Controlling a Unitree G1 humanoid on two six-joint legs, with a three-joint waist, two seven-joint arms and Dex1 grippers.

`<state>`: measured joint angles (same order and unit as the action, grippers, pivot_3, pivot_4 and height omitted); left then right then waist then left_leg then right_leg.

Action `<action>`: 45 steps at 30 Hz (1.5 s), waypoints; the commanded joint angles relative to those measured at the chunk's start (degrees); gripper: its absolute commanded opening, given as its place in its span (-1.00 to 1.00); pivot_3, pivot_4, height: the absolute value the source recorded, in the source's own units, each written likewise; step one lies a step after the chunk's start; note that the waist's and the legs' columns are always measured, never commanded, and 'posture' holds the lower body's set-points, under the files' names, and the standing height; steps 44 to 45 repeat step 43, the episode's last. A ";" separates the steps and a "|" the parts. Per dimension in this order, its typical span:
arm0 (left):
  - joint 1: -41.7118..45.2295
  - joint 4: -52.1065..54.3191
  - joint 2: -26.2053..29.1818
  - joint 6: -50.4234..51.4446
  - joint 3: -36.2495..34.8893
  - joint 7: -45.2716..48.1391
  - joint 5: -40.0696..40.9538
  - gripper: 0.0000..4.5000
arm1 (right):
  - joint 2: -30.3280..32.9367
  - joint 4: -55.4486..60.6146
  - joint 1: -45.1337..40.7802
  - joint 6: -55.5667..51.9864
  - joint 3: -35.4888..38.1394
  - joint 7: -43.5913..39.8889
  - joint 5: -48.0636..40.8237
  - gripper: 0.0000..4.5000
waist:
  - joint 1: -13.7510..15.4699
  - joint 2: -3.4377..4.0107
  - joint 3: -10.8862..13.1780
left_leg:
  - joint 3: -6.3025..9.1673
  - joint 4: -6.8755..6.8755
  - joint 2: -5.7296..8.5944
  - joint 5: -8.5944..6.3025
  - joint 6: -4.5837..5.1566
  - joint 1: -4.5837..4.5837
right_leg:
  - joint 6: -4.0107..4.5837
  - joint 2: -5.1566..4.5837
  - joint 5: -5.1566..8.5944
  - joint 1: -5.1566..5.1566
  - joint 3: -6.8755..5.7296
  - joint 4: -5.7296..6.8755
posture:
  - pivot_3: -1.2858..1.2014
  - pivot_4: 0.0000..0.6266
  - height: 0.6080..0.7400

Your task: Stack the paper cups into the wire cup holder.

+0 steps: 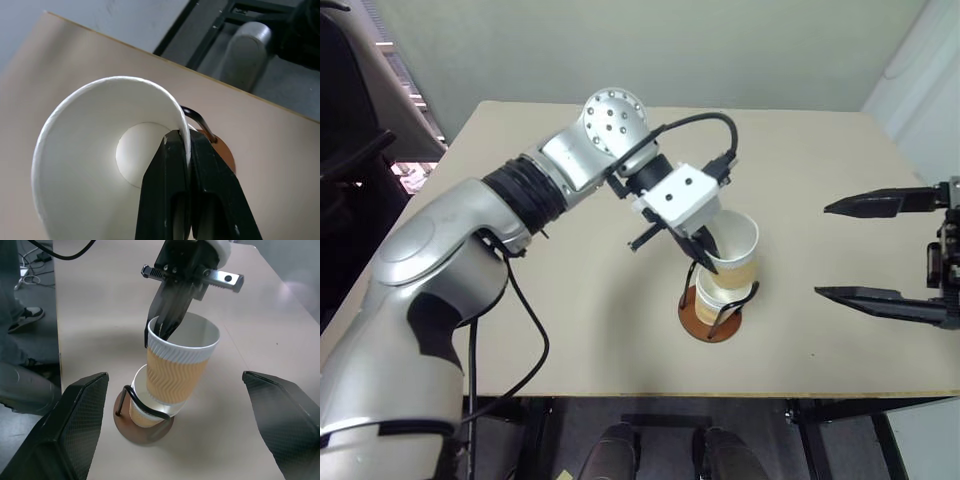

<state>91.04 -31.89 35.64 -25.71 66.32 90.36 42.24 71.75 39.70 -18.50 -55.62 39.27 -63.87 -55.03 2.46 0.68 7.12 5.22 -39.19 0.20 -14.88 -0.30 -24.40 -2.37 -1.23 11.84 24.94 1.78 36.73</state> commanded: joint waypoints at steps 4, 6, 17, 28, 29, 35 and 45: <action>0.78 -3.59 -2.36 -3.62 -0.58 2.14 -5.43 -0.41 | 1.25 -0.09 0.19 1.79 1.10 1.29 -0.76 0.99 | 0.12 0.00 0.00 | 0.01 -0.02 0.01 -0.02 0.02 -0.04 | -0.04 -0.01 0.02 -0.01 0.01 -0.04 | 0.03 -0.52 1.00; 0.16 -3.81 -2.88 -3.97 -1.09 2.14 -6.21 -0.07 | 1.11 -0.07 0.46 2.27 0.68 1.51 -0.66 0.99 | 0.15 0.00 0.00 | 0.00 -0.04 0.02 -0.05 0.05 -0.05 | -0.06 -0.02 0.03 -0.01 0.01 -0.04 | 0.03 -0.52 1.00; -4.36 -8.54 -5.46 5.25 -20.53 1.67 -8.74 0.99 | -0.68 -6.63 1.24 10.63 -9.89 1.71 5.82 0.99 | 0.16 0.01 0.00 | -0.04 -0.19 0.03 -0.09 0.10 0.03 | -0.14 -0.01 0.06 -0.12 0.02 0.00 | 0.03 -0.52 1.00; -32.44 14.12 27.50 32.36 -41.69 2.14 -6.32 0.99 | 0.24 -18.67 2.90 20.89 -18.71 -11.49 12.92 0.99 | -1.59 0.41 -0.25 | -0.32 0.02 0.00 -0.09 0.10 0.34 | -0.28 0.15 0.26 -0.11 0.25 0.09 | 0.03 -0.52 1.00; -36.21 16.40 30.96 34.06 -44.46 2.14 -5.73 0.99 | 0.73 -19.99 1.57 21.48 -19.19 -12.73 13.03 0.99 | -1.60 0.36 -0.21 | -0.28 -0.01 0.01 -0.09 0.10 0.34 | -0.26 0.14 0.26 -0.12 0.26 0.09 | 0.03 -0.52 1.00; -47.46 24.38 35.19 41.10 -55.77 -0.87 -5.58 0.99 | 1.26 -27.01 -4.38 24.83 -23.96 -16.92 16.27 0.99 | -0.53 0.29 -0.24 | 0.06 -0.04 0.07 -0.12 0.16 0.49 | 0.04 0.03 0.30 -0.40 0.20 0.02 | 0.03 -0.52 1.00; -55.84 30.51 35.00 46.20 -64.52 -4.00 -6.63 0.99 | -1.65 -31.32 -12.14 27.35 -31.66 -20.47 19.55 0.99 | -1.68 0.29 -0.23 | 0.12 0.20 -0.16 -0.19 0.29 0.79 | 0.75 0.08 0.17 -0.42 -0.11 0.29 | 0.03 -0.52 1.00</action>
